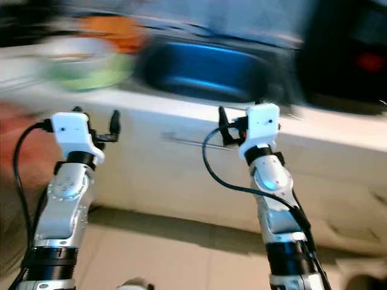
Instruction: Kitchen organization
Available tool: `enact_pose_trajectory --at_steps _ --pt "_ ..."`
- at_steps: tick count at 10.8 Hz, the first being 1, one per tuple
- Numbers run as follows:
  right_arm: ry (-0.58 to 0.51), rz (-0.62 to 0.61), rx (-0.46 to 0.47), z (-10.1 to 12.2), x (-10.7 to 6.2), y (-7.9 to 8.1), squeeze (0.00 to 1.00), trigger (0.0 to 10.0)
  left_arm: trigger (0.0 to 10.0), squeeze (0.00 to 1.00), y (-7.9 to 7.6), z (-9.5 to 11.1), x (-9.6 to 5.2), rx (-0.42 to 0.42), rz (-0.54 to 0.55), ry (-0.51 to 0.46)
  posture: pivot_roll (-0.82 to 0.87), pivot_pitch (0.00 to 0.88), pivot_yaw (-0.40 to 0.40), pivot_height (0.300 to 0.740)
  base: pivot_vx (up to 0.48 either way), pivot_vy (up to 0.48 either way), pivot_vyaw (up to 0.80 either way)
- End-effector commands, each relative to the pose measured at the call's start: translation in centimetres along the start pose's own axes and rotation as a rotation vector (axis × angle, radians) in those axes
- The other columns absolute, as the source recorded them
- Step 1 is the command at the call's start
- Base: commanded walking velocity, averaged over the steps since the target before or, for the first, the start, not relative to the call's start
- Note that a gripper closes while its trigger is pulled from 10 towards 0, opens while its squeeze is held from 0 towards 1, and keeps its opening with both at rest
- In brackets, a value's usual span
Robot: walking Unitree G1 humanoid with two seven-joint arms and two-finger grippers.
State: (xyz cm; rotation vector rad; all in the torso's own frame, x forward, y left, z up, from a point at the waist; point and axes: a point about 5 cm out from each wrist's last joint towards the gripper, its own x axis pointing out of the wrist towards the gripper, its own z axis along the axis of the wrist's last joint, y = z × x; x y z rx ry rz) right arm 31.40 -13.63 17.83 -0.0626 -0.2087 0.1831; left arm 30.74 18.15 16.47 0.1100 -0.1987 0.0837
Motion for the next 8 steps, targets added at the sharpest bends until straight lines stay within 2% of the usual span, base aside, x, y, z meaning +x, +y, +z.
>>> enact_pose_trajectory --at_steps 1,3,4,6,7,8 --pt "-0.006 -0.011 -0.008 0.0 0.2 -0.2 0.0 10.0 10.0 0.0 0.0 0.2 0.1 0.007 0.012 -0.01 0.21 0.0 -0.05 0.74 0.0 0.0 0.74" --pt "-0.02 -0.025 0.027 -0.1 0.6 0.2 0.0 10.0 10.0 0.0 0.4 0.5 0.3 0.022 0.01 -0.016 0.23 0.0 -0.018 0.74 0.0 0.0 0.0" --pt "-0.028 -0.07 0.045 -0.2 0.7 0.0 0.0 10.0 10.0 0.0 0.5 0.7 0.7 0.043 -0.021 -0.018 0.23 0.0 0.01 0.74 0.0 0.0 0.0" --pt "-0.028 -0.119 0.062 -0.7 0.2 -0.1 0.0 10.0 10.0 0.0 0.3 1.1 1.6 0.063 -0.063 -0.026 0.23 0.0 0.053 0.74 0.0 0.0 0.0" --pt "-0.026 -0.138 0.065 -0.9 0.0 -0.2 0.0 10.0 10.0 0.0 0.1 1.2 1.8 0.06 -0.076 -0.026 0.22 0.0 0.076 0.74 0.0 0.0 0.0" --pt "-0.021 -0.173 0.069 -1.3 -0.4 -0.3 0.0 10.0 10.0 0.0 -0.3 1.1 2.0 0.022 -0.112 -0.003 0.22 0.0 0.092 0.74 0.0 0.0 0.0"
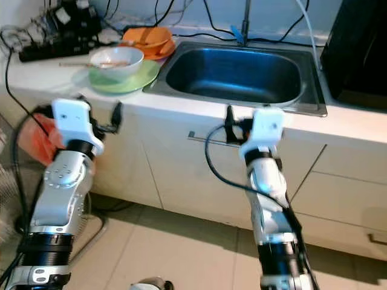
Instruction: Kitchen organization
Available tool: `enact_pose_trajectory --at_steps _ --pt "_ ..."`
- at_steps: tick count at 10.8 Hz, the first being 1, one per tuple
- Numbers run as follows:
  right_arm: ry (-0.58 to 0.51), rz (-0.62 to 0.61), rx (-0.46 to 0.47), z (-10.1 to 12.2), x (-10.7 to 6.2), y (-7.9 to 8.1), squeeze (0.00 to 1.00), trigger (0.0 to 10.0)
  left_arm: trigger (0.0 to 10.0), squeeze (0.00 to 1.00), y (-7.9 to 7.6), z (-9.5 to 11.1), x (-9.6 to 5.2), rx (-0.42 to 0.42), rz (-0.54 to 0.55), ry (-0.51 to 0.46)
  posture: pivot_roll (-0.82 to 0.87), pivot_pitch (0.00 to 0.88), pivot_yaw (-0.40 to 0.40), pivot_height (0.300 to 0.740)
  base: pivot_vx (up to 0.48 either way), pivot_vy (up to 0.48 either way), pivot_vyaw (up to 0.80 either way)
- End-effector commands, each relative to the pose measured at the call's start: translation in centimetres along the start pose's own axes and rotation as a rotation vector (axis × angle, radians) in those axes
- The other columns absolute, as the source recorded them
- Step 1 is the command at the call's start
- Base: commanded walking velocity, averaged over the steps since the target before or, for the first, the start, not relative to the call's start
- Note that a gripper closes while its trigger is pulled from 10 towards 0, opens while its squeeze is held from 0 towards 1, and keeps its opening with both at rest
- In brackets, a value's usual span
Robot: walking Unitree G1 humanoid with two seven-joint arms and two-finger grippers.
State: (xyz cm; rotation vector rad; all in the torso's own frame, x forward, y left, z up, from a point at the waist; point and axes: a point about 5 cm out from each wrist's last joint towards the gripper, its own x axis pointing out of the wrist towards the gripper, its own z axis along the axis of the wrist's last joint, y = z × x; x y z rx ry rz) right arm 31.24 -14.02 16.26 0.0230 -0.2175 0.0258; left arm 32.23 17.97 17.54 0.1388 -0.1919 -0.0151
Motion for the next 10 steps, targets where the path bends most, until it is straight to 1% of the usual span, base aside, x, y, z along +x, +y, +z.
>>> enact_pose_trajectory --at_steps 1,3,5,7,8,10 --pt "-0.014 -0.018 0.003 0.2 0.1 -0.1 0.0 10.0 10.0 0.0 -0.2 0.3 0.5 -0.007 -0.013 -0.001 0.21 0.0 0.1 0.74 0.0 0.0 0.0" --pt "-0.02 -0.026 -0.008 0.3 0.2 -0.3 0.0 10.0 10.0 0.0 -0.5 -0.1 0.4 -0.008 -0.017 0.009 0.21 0.0 0.094 0.74 0.0 0.0 0.0" --pt "-0.034 -0.013 -0.032 0.9 0.4 -0.6 0.0 10.0 10.0 0.0 -0.7 -0.7 0.2 -0.035 -0.006 0.027 0.19 0.0 0.058 0.74 0.0 0.0 0.0" --pt "-0.042 -0.016 -0.063 1.4 0.4 -1.4 0.0 10.0 10.0 0.0 -1.7 -1.5 0.1 -0.079 -0.007 0.043 0.16 0.0 0.044 0.74 0.0 0.0 0.0" --pt "-0.043 -0.019 -0.066 1.5 0.4 -1.5 0.0 10.0 10.0 0.0 -1.9 -1.5 0.1 -0.084 -0.012 0.044 0.15 0.0 0.044 0.74 0.0 0.0 0.0" --pt "-0.048 -0.038 -0.09 1.8 0.0 -2.2 0.0 10.0 10.0 0.0 -2.8 -1.8 0.5 -0.099 -0.035 0.049 0.11 0.0 0.045 0.74 0.0 0.0 0.0"
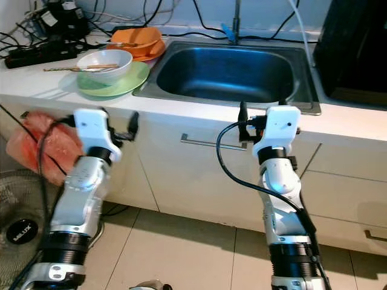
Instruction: Kitchen organization
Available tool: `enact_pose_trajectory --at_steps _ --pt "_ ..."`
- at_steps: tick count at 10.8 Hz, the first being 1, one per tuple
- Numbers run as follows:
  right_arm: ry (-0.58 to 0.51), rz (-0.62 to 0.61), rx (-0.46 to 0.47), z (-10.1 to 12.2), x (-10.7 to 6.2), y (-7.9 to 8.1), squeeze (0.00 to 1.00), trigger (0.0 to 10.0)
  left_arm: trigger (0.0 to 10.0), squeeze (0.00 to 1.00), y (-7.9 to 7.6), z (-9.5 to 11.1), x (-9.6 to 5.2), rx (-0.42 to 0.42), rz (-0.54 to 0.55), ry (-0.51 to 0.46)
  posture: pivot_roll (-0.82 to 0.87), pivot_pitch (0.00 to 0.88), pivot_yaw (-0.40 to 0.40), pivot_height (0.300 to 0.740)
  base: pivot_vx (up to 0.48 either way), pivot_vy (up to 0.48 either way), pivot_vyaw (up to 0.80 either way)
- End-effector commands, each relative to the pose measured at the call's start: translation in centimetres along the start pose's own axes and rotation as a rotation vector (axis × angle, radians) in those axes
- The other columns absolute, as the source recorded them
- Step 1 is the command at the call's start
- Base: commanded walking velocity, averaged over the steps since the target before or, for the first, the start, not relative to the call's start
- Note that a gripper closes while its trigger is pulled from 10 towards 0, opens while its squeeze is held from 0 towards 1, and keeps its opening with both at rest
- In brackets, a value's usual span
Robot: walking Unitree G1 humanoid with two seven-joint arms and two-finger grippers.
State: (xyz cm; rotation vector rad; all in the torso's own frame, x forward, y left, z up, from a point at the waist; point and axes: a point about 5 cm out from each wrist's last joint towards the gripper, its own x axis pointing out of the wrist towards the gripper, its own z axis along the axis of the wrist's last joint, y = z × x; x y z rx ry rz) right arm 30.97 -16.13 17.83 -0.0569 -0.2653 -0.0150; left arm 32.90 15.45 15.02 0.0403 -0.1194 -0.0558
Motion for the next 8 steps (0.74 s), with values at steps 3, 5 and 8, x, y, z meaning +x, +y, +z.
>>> enact_pose_trajectory --at_steps 3,5,8 --pt "0.001 -0.059 -0.039 0.5 -1.2 -1.5 0.0 10.0 10.0 0.0 -1.9 0.1 1.0 -0.019 -0.061 -0.013 0.03 0.0 0.095 0.74 0.0 0.0 0.0" --pt "0.007 -0.101 -0.054 0.6 -2.2 -2.5 0.0 10.0 10.0 0.0 -3.3 0.1 1.4 -0.029 -0.111 -0.012 -0.01 0.0 0.121 0.74 0.0 0.0 0.0" --pt "0.023 -0.125 -0.059 0.7 -2.9 -2.5 0.0 10.0 10.0 0.0 -3.9 -0.3 1.0 -0.027 -0.113 -0.023 -0.04 0.005 0.107 0.74 0.0 0.0 0.0"
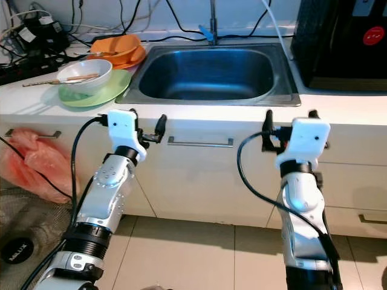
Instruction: Kitchen organization
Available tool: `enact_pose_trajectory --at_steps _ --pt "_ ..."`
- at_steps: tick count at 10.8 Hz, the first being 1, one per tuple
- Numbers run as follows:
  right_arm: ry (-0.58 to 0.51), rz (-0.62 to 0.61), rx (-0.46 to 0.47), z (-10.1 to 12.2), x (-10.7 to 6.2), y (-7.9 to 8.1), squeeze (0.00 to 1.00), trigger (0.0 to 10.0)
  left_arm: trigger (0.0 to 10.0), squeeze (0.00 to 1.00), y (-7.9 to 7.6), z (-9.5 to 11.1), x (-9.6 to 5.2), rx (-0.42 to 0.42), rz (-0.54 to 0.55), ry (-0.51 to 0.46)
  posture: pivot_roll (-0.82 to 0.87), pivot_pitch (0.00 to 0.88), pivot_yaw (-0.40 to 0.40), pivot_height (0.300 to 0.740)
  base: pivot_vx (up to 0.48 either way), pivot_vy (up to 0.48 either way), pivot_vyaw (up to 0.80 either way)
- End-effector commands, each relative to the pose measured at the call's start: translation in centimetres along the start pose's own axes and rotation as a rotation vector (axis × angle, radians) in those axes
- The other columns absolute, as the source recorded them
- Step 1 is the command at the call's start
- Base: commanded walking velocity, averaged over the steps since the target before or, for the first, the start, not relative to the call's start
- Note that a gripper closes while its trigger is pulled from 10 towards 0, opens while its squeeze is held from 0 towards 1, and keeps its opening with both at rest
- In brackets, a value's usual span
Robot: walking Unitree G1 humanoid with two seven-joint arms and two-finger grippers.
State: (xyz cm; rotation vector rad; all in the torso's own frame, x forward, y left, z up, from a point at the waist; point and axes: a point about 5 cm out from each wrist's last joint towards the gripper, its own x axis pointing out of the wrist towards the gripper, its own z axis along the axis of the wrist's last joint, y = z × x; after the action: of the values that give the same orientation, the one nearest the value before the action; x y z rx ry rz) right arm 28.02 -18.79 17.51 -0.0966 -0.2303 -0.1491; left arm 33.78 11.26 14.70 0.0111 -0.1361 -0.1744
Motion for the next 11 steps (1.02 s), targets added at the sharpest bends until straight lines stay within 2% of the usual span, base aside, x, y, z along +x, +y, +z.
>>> enact_pose_trajectory --at_steps 1,4,5,6,8,9,10,11 --pt "-0.02 0.036 0.01 0.9 0.3 0.9 0.0 10.0 10.0 0.0 0.4 0.4 -0.1 0.025 0.035 -0.025 -0.04 0.017 0.083 0.74 0.0 0.0 0.0" --pt "-0.043 0.089 0.047 1.6 1.5 2.3 0.0 10.0 10.0 0.0 2.5 0.4 -0.7 0.018 0.096 -0.017 0.02 0.0 0.034 0.74 0.0 0.0 0.0" --pt "-0.028 0.137 0.039 1.0 2.1 2.9 0.0 10.0 10.0 0.0 2.9 -0.4 -1.4 0.037 0.1 0.005 0.05 0.0 0.017 0.74 0.0 0.0 0.0" --pt "-0.034 0.168 0.035 1.1 2.4 3.2 0.0 10.0 10.0 0.0 3.3 -0.5 -1.9 -0.001 0.142 0.016 0.07 0.0 0.019 0.74 0.0 0.0 0.0" --pt "-0.027 0.149 0.043 0.9 2.6 2.9 0.0 10.0 10.0 0.0 4.2 -0.8 -3.9 0.107 0.2 0.076 0.09 0.0 0.012 0.74 0.0 0.0 0.0" --pt "-0.025 0.159 0.047 0.7 2.4 3.4 0.0 10.0 10.0 0.0 4.8 -1.2 -4.5 0.072 0.236 0.121 0.09 0.0 0.014 0.74 0.0 0.0 0.0" --pt "-0.035 0.181 0.045 0.8 2.2 3.9 0.0 10.0 10.0 0.0 4.6 -1.3 -5.0 0.034 0.214 0.15 0.08 0.0 0.014 0.74 0.0 0.0 0.0" --pt "-0.025 0.184 0.045 0.5 2.0 4.0 0.0 10.0 10.0 0.0 3.9 -1.3 -5.0 0.033 0.164 0.15 0.09 0.0 0.006 0.74 0.0 0.0 0.0"
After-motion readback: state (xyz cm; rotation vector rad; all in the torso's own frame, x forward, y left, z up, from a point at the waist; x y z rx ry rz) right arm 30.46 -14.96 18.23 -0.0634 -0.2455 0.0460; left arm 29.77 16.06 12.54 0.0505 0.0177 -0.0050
